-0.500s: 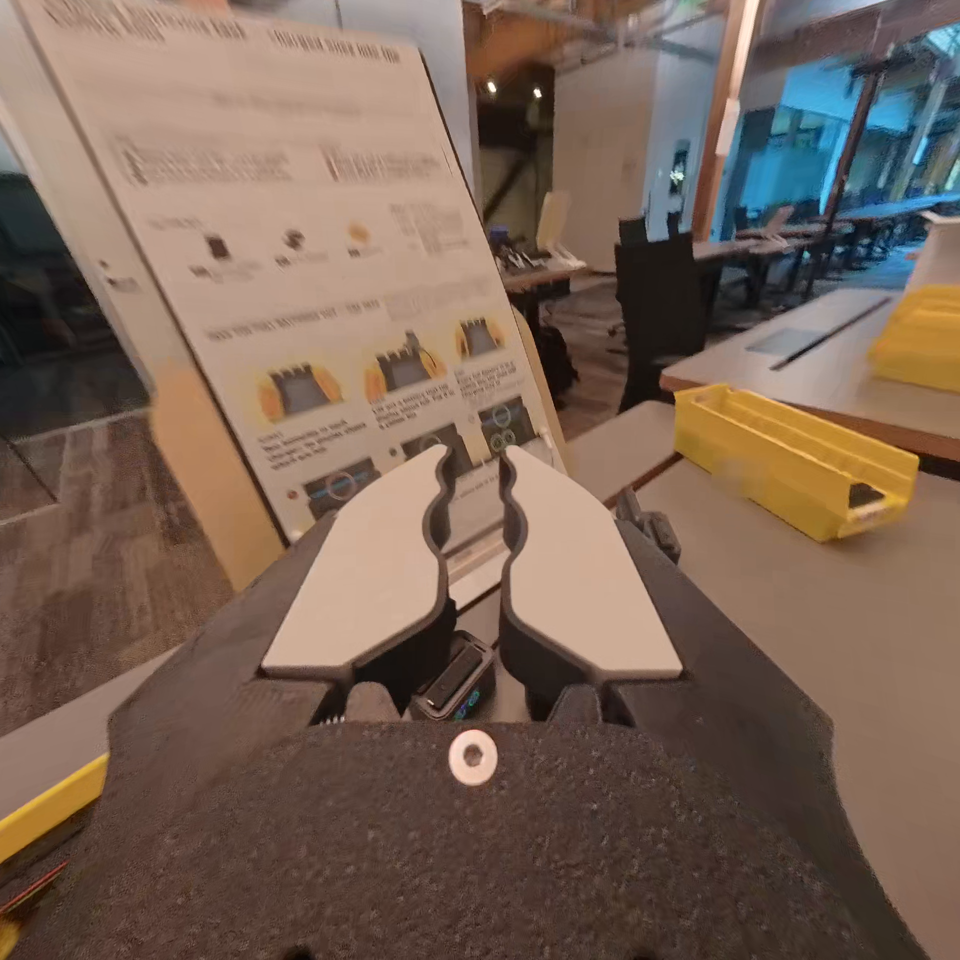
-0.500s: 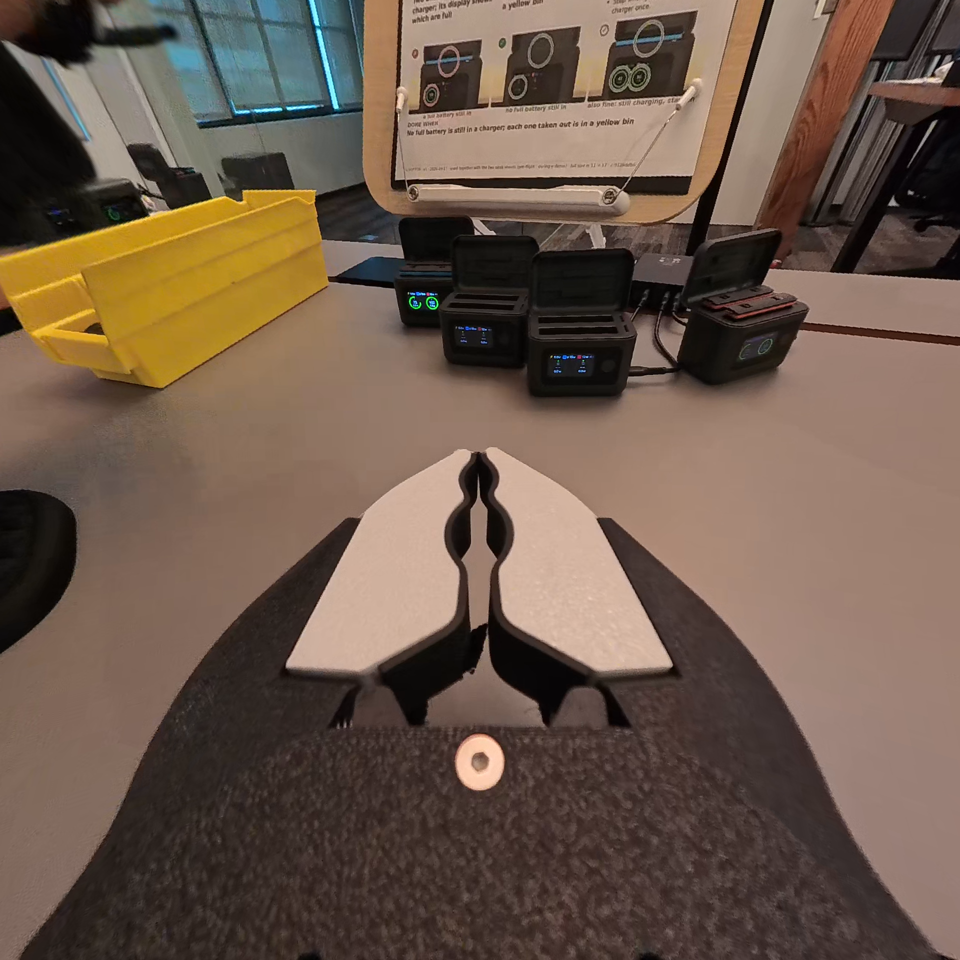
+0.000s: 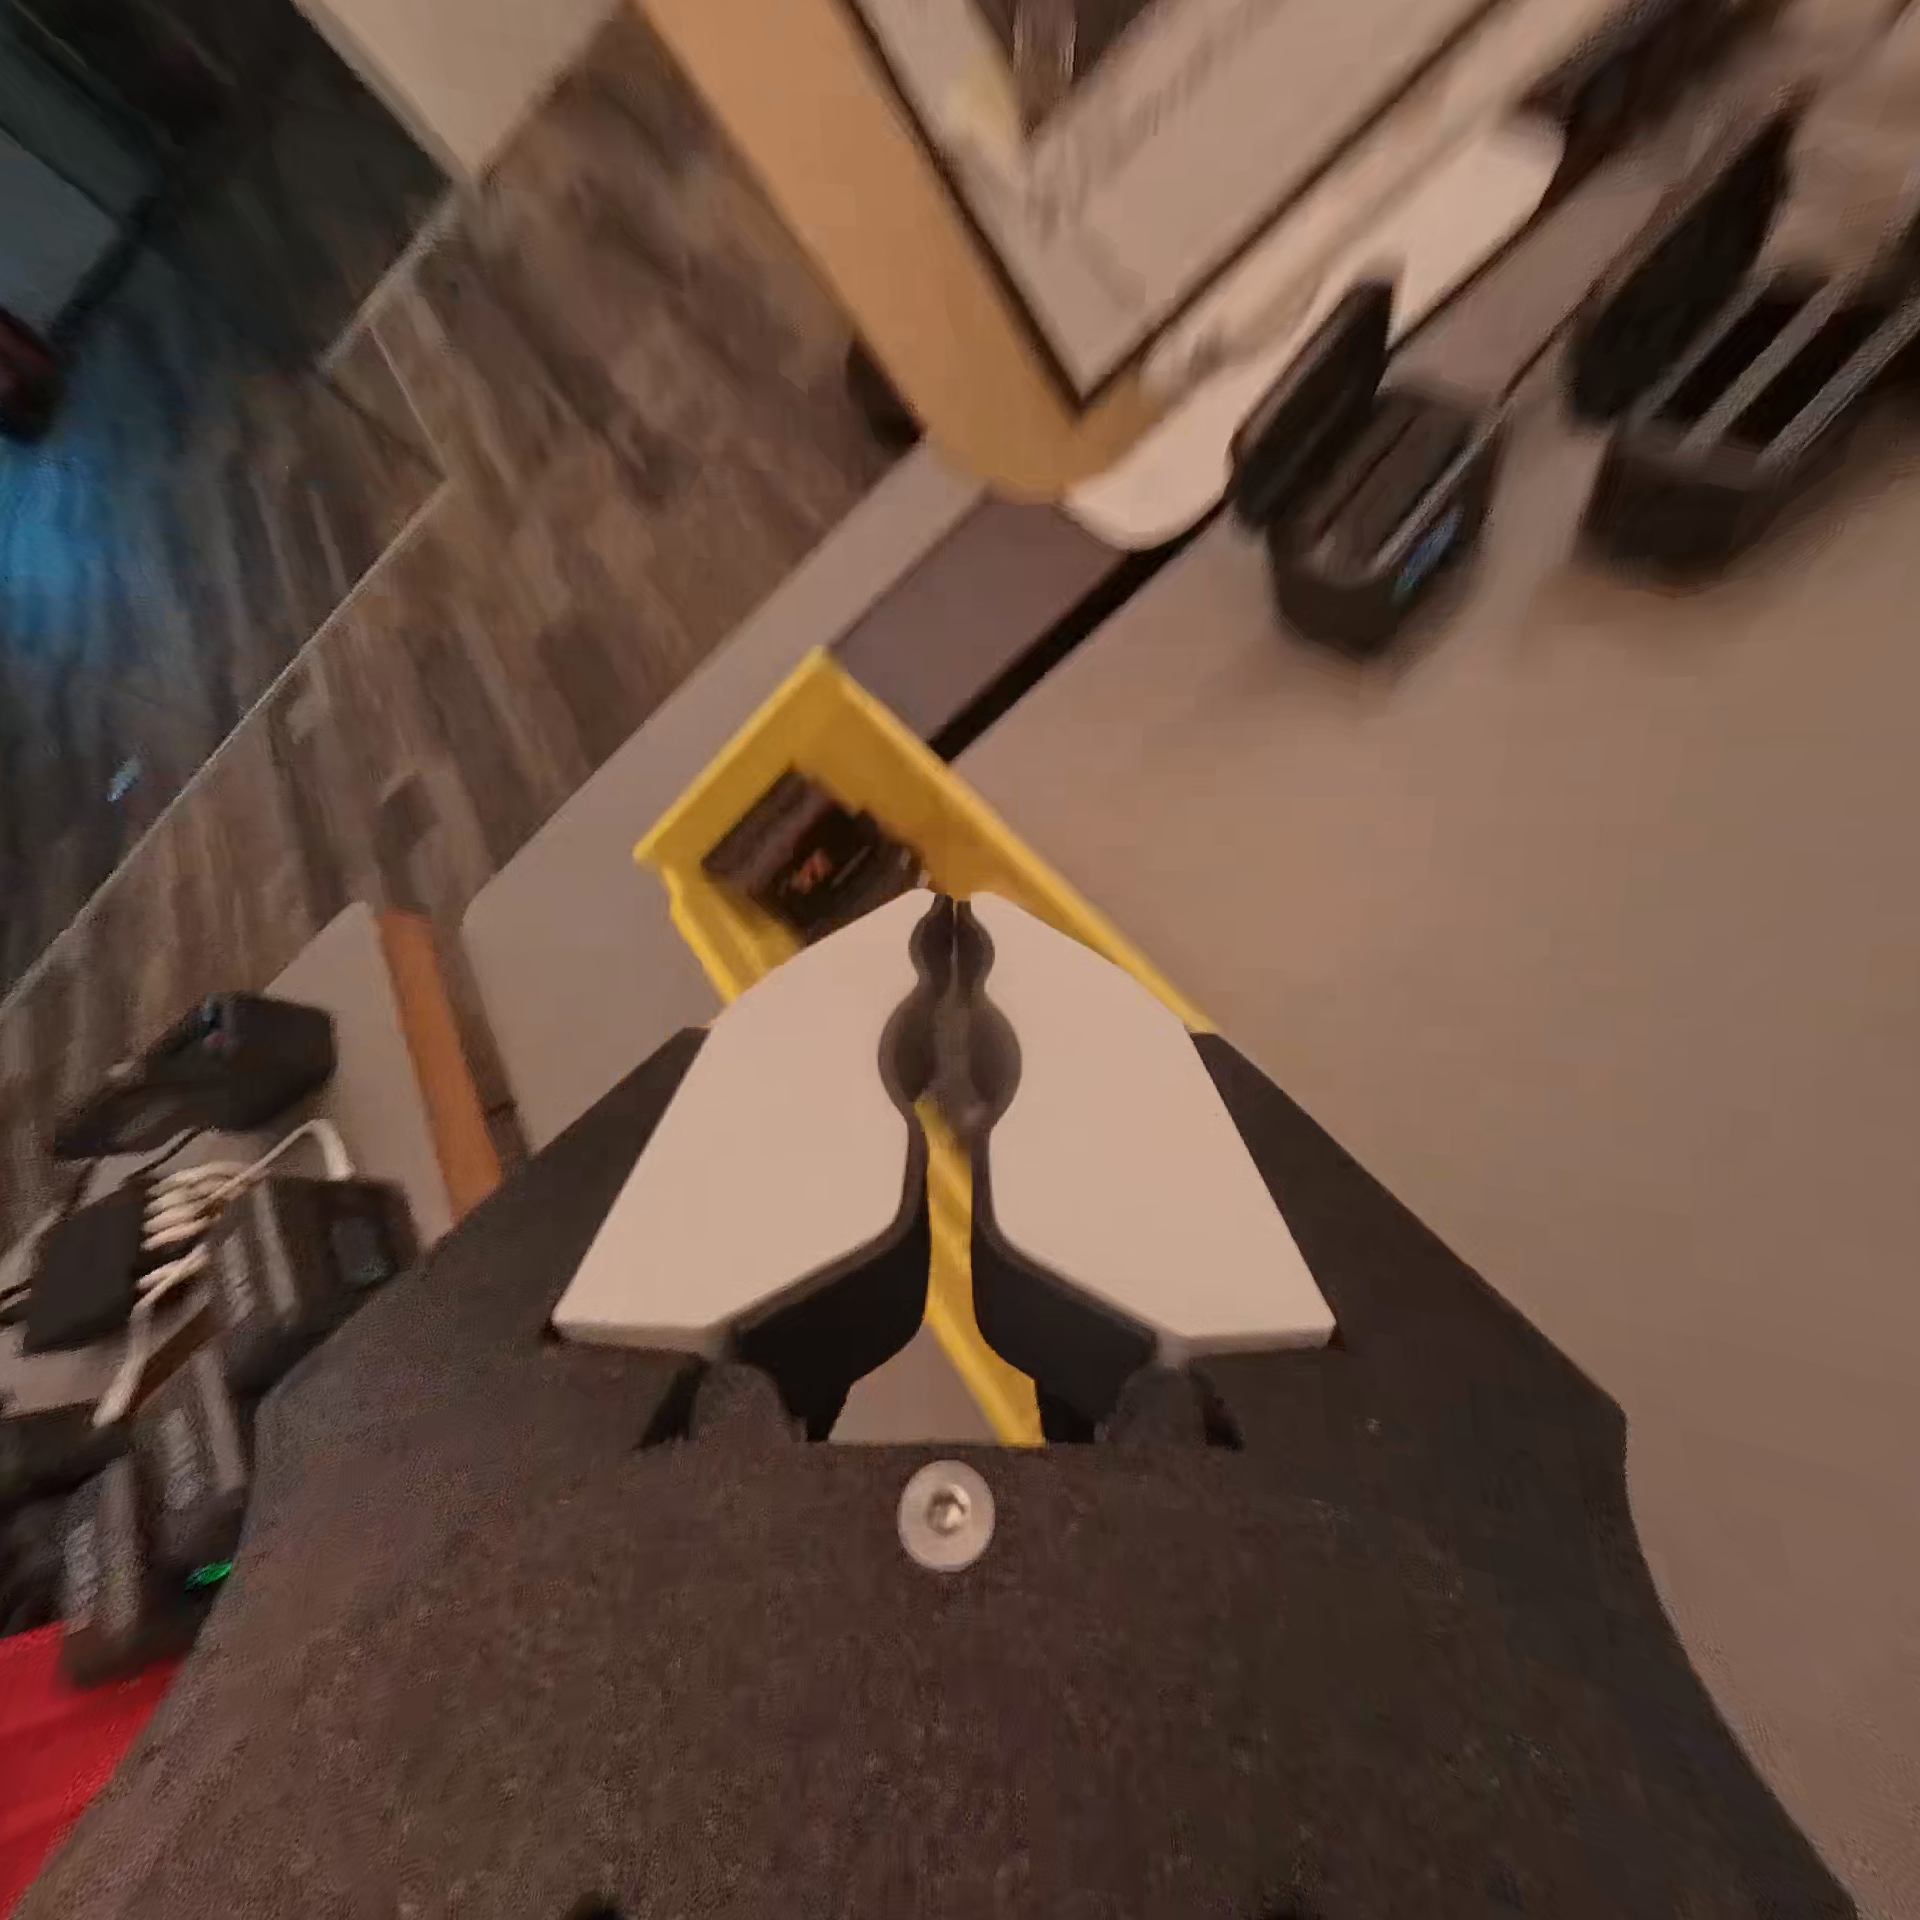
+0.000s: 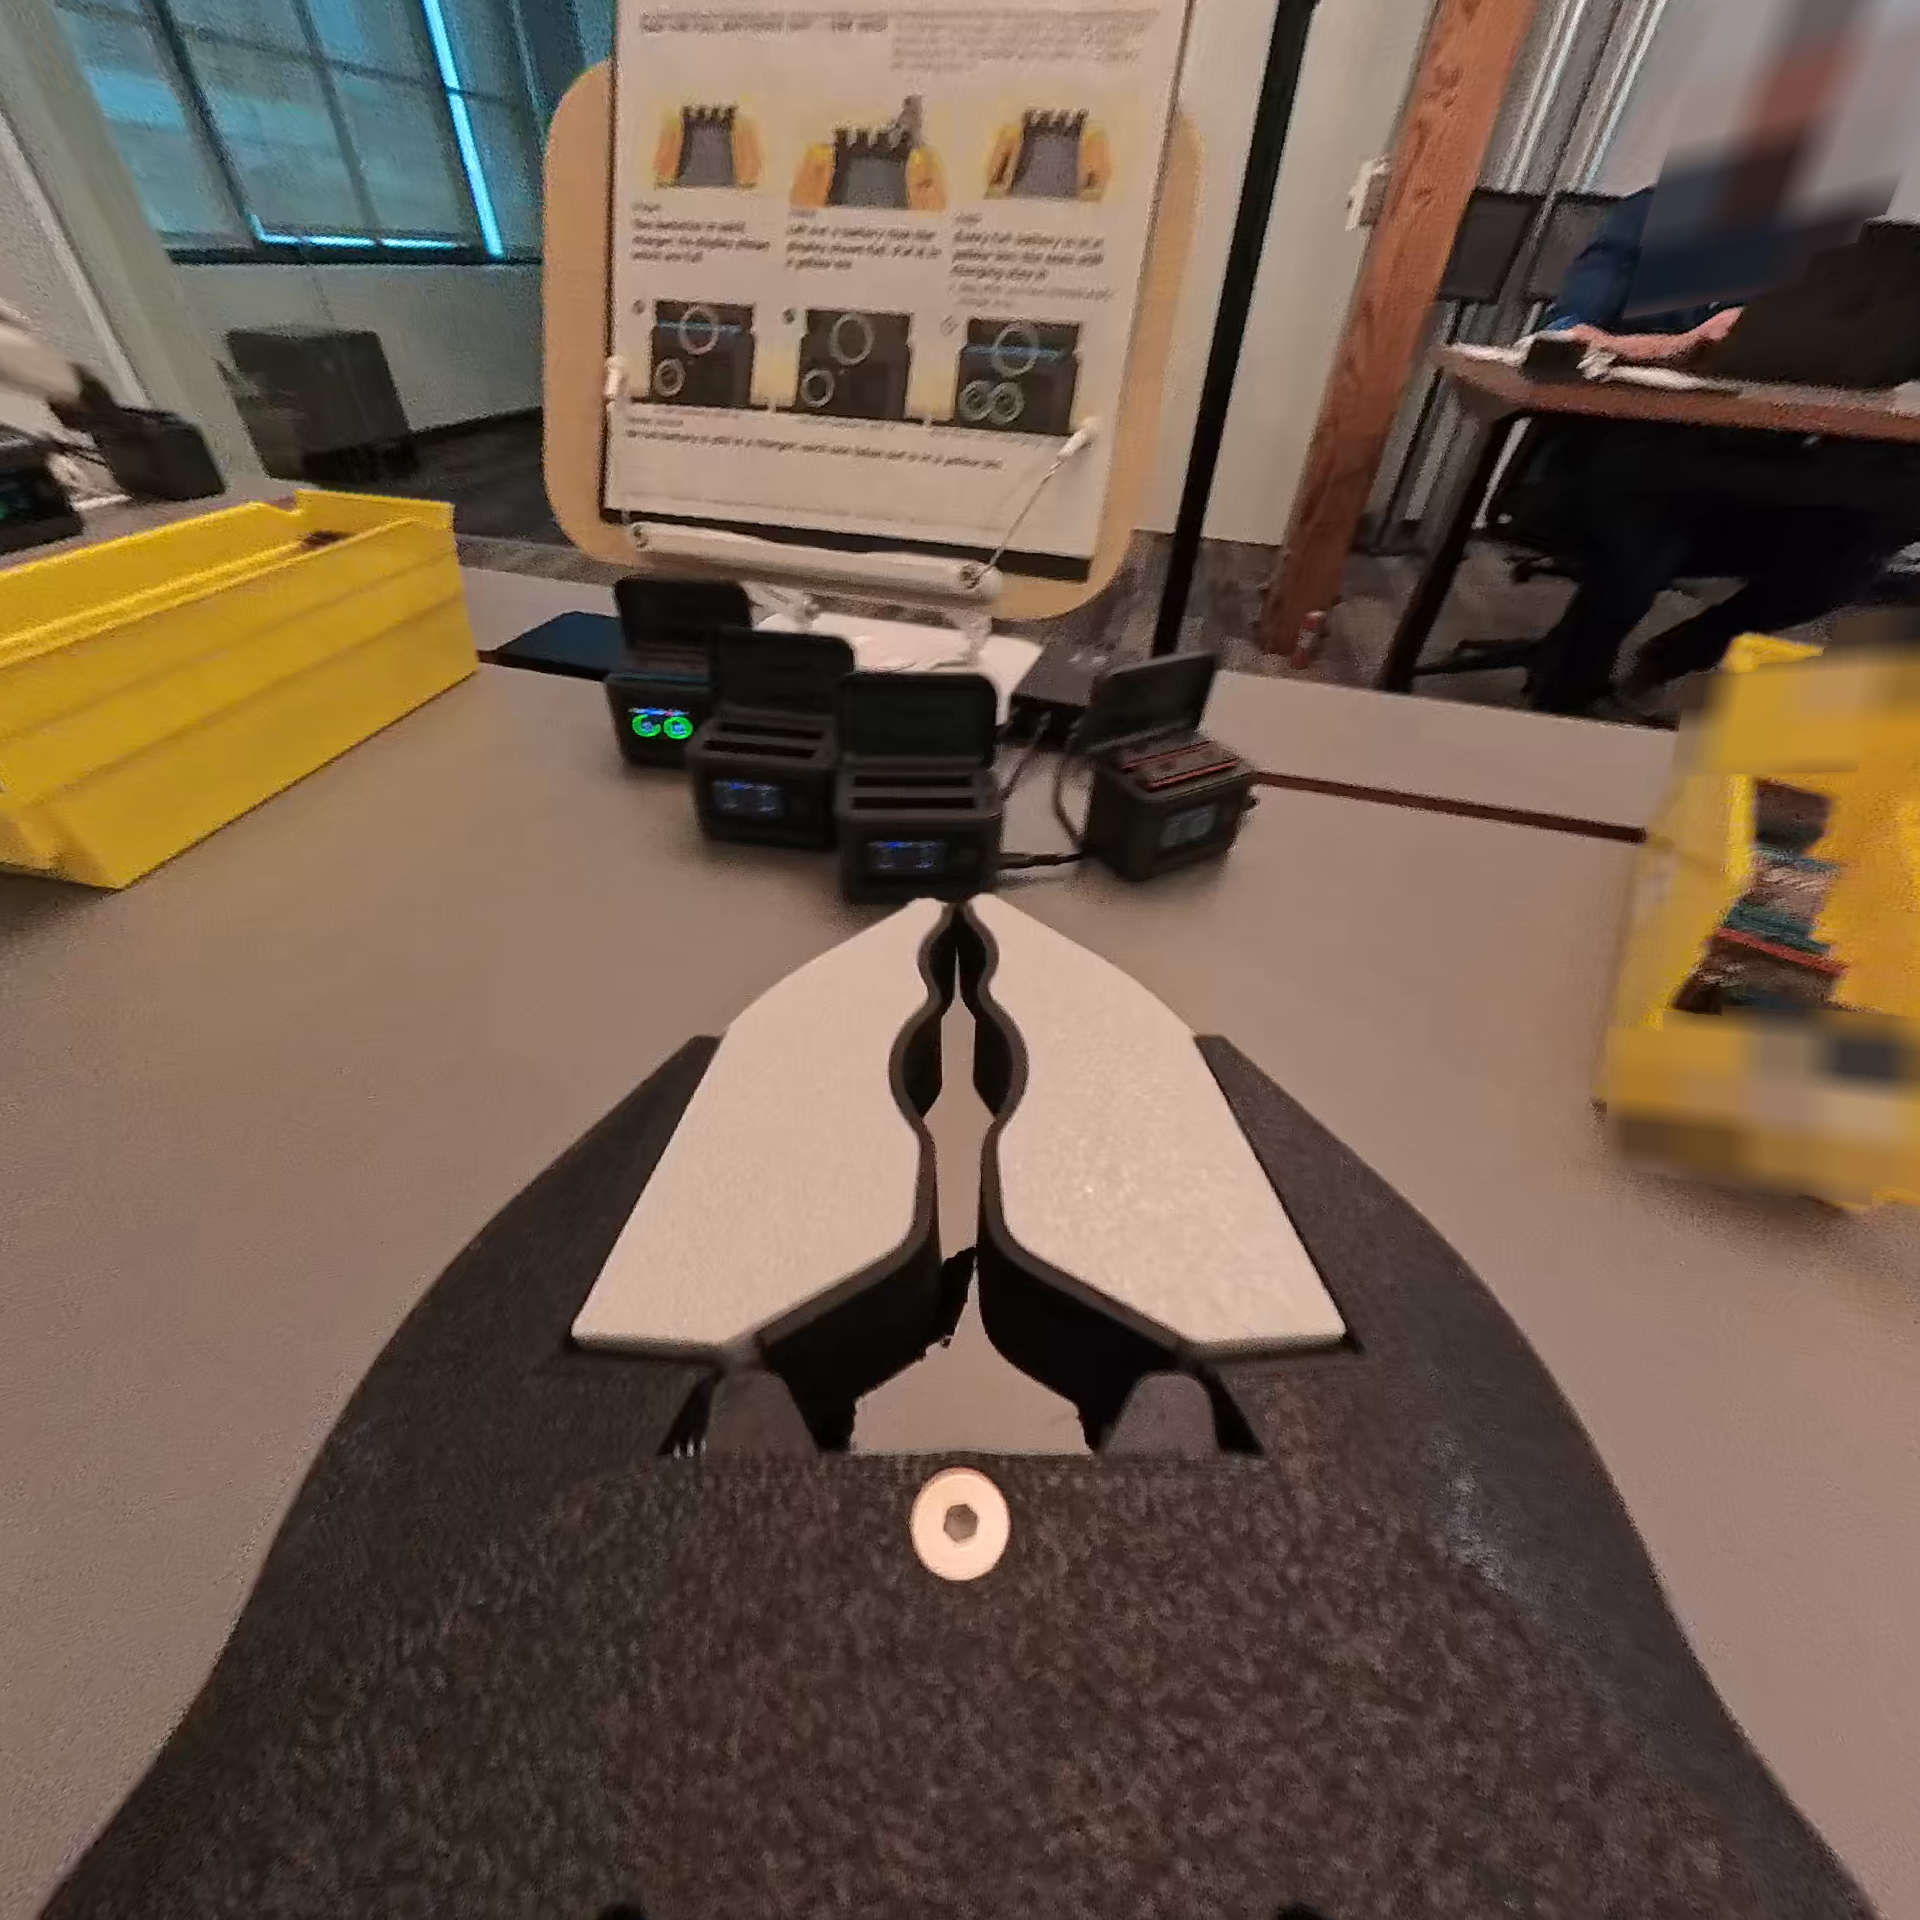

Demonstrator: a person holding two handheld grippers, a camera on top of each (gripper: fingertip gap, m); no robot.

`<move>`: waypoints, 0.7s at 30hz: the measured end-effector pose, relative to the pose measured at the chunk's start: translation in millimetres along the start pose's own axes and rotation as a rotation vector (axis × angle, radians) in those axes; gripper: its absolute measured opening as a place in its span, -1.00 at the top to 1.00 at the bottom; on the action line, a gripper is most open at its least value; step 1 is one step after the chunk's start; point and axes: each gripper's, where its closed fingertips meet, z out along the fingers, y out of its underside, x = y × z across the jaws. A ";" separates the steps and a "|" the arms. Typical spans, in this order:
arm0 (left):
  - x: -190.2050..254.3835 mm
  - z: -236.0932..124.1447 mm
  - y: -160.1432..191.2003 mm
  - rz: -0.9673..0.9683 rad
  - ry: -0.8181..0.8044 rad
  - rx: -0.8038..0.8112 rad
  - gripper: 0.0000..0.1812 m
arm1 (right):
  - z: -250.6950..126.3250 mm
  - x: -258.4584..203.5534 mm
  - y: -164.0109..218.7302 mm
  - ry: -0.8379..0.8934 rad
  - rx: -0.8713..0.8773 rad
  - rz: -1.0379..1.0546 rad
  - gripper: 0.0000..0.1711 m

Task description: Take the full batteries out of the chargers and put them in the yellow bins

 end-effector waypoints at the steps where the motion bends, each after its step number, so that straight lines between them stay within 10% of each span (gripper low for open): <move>1: -4.5 7.8 13.3 0.054 -0.024 -0.062 0.99 | -2.4 9.5 -5.7 0.014 0.004 -0.017 1.00; 21: -57.4 143.8 65.3 0.433 0.072 -0.386 0.63 | 39.3 158.1 52.3 0.310 -0.079 -0.073 1.00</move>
